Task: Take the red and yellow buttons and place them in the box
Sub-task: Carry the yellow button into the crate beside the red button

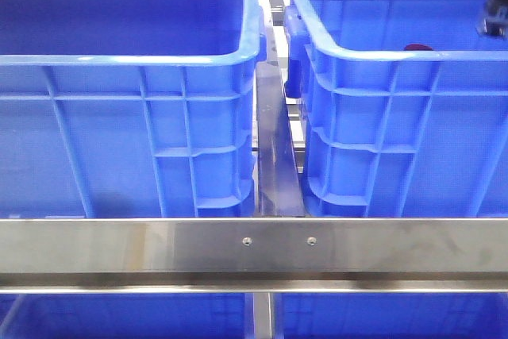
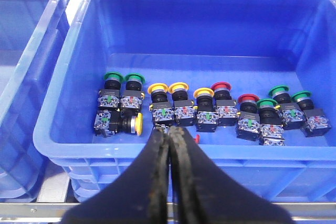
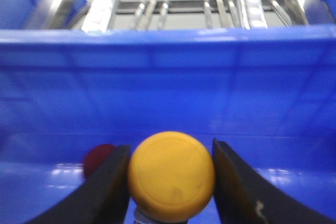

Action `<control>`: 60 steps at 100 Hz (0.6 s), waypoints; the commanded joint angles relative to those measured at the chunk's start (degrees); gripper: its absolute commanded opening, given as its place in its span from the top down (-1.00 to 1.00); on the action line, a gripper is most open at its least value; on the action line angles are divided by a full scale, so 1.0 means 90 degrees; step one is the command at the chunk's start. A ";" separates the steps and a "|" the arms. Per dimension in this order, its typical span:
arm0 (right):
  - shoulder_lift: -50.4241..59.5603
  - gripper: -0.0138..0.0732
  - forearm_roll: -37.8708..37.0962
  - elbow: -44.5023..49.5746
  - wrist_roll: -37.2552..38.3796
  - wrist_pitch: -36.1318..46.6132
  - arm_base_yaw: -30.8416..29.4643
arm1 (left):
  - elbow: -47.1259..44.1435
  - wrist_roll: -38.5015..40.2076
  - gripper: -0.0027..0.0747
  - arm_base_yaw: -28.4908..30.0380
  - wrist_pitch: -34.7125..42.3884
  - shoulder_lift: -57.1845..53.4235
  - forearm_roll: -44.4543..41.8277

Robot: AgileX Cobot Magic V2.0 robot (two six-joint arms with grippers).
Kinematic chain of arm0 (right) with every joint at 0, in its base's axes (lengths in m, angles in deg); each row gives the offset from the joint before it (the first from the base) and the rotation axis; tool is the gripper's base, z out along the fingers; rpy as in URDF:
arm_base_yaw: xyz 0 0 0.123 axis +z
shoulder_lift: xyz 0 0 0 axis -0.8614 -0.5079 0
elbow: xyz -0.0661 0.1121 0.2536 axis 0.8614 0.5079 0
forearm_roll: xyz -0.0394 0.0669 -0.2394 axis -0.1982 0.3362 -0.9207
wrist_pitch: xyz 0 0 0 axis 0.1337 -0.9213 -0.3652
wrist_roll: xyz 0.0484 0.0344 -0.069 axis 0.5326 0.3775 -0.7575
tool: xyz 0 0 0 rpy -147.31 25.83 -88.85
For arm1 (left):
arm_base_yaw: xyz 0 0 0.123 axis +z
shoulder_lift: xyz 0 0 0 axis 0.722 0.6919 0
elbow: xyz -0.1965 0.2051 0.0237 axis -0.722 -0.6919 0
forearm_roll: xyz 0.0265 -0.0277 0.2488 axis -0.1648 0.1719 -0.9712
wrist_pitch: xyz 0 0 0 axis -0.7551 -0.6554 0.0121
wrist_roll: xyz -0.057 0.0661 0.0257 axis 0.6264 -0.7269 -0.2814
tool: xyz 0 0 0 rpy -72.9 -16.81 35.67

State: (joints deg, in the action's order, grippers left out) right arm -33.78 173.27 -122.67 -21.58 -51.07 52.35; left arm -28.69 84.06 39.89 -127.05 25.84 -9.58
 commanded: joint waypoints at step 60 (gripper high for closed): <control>-0.1635 0.19 0.0662 -0.1577 -0.0139 -0.0203 -0.0334 | 0.0155 0.0055 0.98 0.0014 0.0575 0.0045 -0.0004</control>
State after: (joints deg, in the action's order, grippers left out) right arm -50.72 173.48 -134.19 -22.17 -50.36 49.68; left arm -28.69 84.06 39.89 -126.95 25.84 -9.58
